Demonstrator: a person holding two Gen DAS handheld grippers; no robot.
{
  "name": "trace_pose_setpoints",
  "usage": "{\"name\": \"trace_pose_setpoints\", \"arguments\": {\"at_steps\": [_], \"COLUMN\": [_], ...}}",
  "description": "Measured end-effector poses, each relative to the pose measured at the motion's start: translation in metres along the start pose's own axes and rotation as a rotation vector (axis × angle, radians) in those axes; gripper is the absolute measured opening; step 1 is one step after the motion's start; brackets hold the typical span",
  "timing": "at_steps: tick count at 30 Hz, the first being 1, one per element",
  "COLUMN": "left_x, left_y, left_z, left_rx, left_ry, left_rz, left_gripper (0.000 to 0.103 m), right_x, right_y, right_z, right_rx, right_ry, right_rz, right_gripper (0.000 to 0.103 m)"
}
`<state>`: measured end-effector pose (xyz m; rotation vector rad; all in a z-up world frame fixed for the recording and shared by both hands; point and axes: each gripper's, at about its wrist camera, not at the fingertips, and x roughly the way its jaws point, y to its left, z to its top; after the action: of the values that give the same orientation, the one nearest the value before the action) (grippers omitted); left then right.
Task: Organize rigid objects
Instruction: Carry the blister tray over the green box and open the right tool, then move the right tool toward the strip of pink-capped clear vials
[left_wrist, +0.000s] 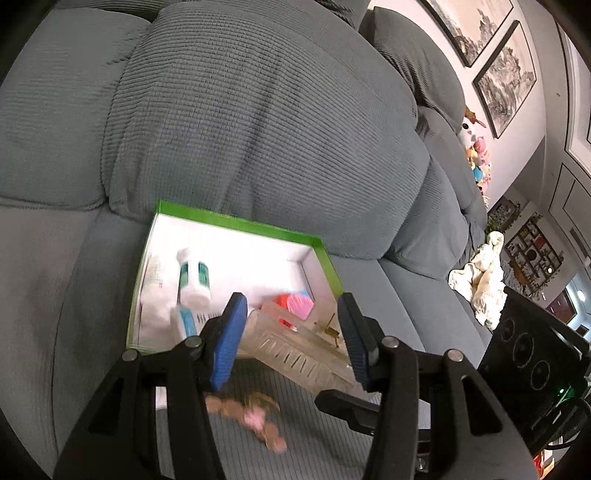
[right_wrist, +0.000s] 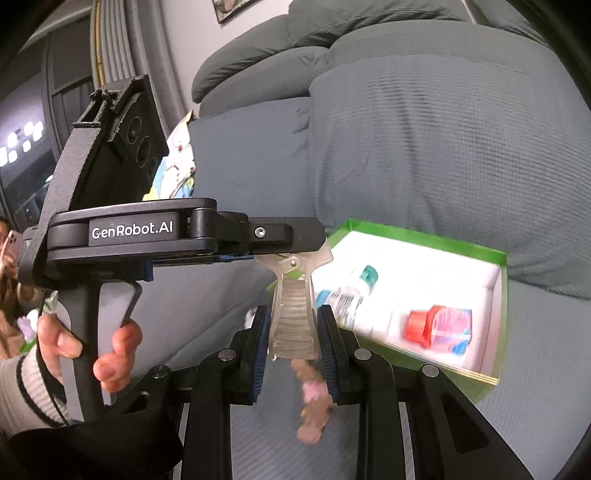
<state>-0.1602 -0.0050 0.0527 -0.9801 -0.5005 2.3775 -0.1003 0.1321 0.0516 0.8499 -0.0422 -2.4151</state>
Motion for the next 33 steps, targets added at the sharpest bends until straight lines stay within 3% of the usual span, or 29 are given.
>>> {"name": "trace_pose_setpoints", "arguments": {"at_steps": [5, 12, 13, 14, 15, 16, 17, 19, 28, 33], "left_x": [0.034, 0.088, 0.094, 0.101, 0.105, 0.106, 0.105, 0.097, 0.038, 0.008], "left_y": [0.017, 0.027, 0.029, 0.032, 0.034, 0.036, 0.039, 0.044, 0.062, 0.048], "left_z": [0.017, 0.022, 0.021, 0.021, 0.021, 0.021, 0.02, 0.019, -0.003, -0.025], "left_rx": [-0.049, -0.084, -0.098, -0.121, -0.143, -0.156, -0.169, -0.185, -0.212, -0.135], "left_ry": [0.04, 0.121, 0.138, 0.154, 0.165, 0.17, 0.169, 0.161, 0.137, 0.11], "left_rz": [-0.007, 0.036, 0.036, 0.044, 0.071, 0.089, 0.103, 0.118, 0.217, 0.275], "left_gripper": [0.049, 0.05, 0.053, 0.064, 0.082, 0.089, 0.094, 0.099, 0.102, 0.102], "right_x": [0.021, 0.055, 0.062, 0.067, 0.072, 0.076, 0.079, 0.079, 0.044, 0.021], "right_y": [-0.025, -0.059, -0.065, -0.071, -0.076, -0.079, -0.084, -0.091, -0.097, -0.068], "right_z": [0.017, 0.011, 0.01, 0.009, 0.008, 0.007, 0.005, 0.002, -0.018, -0.028], "right_rx": [0.037, 0.101, 0.116, 0.129, 0.147, 0.16, 0.175, 0.204, 0.283, 0.296], "right_ry": [0.017, 0.08, 0.096, 0.11, 0.121, 0.13, 0.139, 0.142, 0.117, 0.107], "right_rz": [0.0, -0.035, -0.045, -0.051, -0.074, -0.099, -0.128, -0.174, -0.197, -0.202], "right_gripper": [0.028, 0.028, 0.028, 0.028, 0.028, 0.034, 0.049, 0.068, 0.068, 0.068]}}
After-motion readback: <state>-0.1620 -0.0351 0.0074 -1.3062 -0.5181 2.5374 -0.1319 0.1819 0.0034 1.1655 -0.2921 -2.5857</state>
